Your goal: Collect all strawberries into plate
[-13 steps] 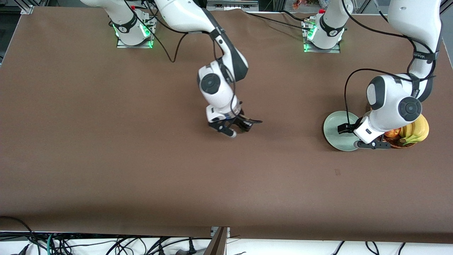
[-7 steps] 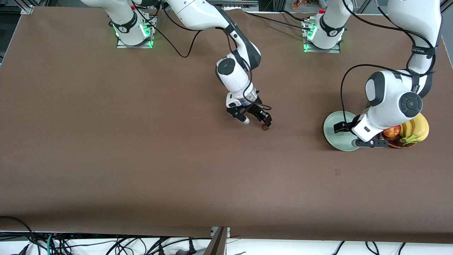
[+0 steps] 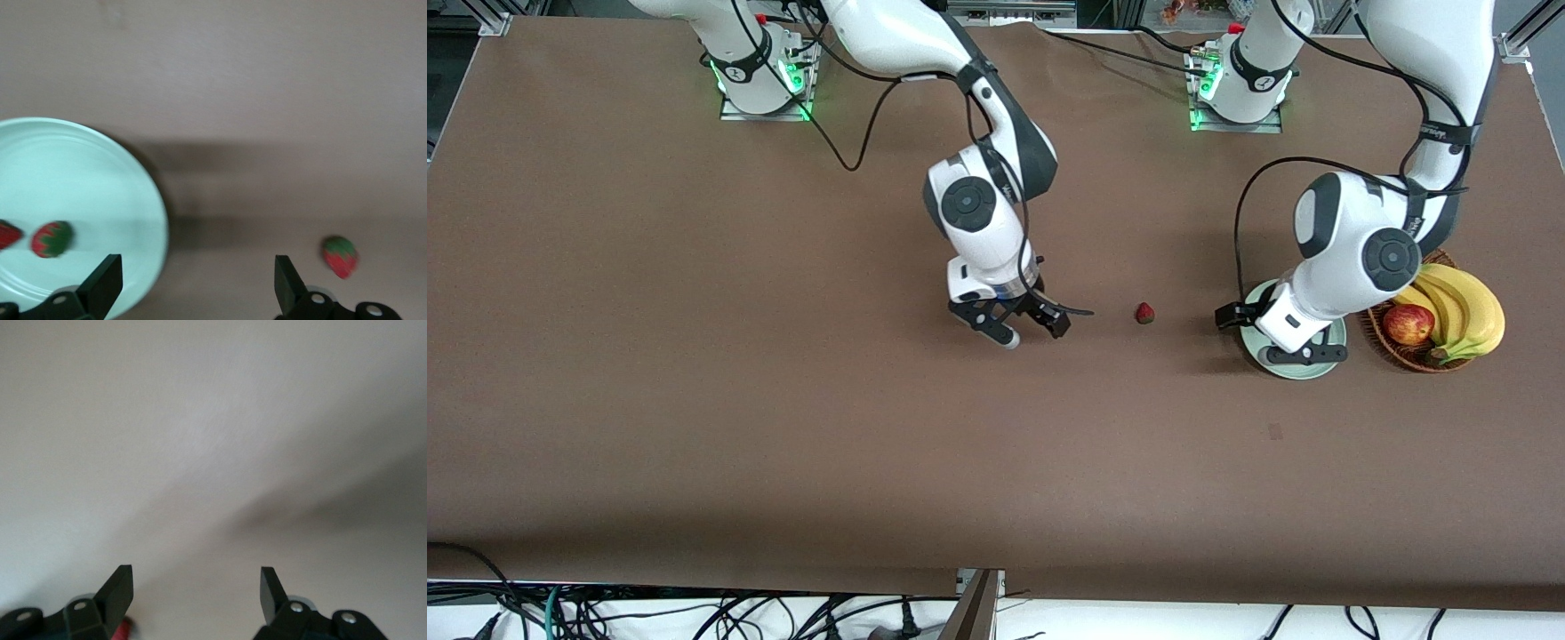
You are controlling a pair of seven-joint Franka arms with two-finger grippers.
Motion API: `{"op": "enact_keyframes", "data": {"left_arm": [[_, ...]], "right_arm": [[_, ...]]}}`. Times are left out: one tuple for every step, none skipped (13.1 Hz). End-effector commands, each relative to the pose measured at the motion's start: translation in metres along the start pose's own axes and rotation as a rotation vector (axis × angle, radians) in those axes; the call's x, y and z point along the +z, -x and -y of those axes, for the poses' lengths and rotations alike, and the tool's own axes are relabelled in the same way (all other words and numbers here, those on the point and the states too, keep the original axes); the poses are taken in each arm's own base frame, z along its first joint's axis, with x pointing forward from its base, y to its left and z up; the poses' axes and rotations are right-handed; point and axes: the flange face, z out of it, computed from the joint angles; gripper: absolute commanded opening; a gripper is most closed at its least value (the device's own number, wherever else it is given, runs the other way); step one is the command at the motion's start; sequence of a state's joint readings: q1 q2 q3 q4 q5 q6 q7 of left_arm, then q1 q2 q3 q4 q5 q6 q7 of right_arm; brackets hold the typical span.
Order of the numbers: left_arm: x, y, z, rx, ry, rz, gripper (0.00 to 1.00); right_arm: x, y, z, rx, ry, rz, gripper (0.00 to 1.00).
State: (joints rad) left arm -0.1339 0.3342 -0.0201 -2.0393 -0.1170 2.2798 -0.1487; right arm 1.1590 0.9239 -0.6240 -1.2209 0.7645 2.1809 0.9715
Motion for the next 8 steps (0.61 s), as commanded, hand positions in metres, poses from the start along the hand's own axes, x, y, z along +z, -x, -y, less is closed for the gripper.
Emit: {"op": "enact_keyframes", "data": {"left_arm": [[-0.003, 0.013, -0.024, -0.025, -0.033, -0.009, 1.00], [0.003, 0.019, -0.036, -0.031, -0.033, -0.002, 1.00], [0.007, 0.025, -0.050, -0.042, -0.026, -0.008, 1.00], [0.015, 0.033, -0.067, -0.064, -0.014, -0.024, 1.00], [0.021, 0.040, -0.085, -0.091, -0.010, -0.044, 1.00], [0.033, 0.046, -0.102, -0.114, -0.025, -0.047, 1.00], [0.043, 0.053, -0.122, -0.129, -0.033, -0.063, 1.00], [0.059, 0.057, -0.133, -0.155, -0.037, -0.075, 1.00]], "right_arm": [[-0.062, -0.044, -0.015, -0.164, 0.072, 0.044, 0.99], [-0.084, -0.064, -0.027, -0.201, 0.105, 0.050, 1.00], [-0.104, -0.080, -0.037, -0.215, 0.145, 0.059, 1.00], [-0.125, -0.096, -0.047, -0.212, 0.171, 0.064, 1.00], [-0.143, -0.098, -0.054, -0.236, 0.192, 0.066, 1.00], [-0.157, -0.095, -0.060, -0.271, 0.219, 0.028, 1.00], [-0.163, -0.095, -0.066, -0.288, 0.233, 0.011, 1.00], [-0.169, -0.099, -0.072, -0.295, 0.242, 0.025, 1.00]]}}
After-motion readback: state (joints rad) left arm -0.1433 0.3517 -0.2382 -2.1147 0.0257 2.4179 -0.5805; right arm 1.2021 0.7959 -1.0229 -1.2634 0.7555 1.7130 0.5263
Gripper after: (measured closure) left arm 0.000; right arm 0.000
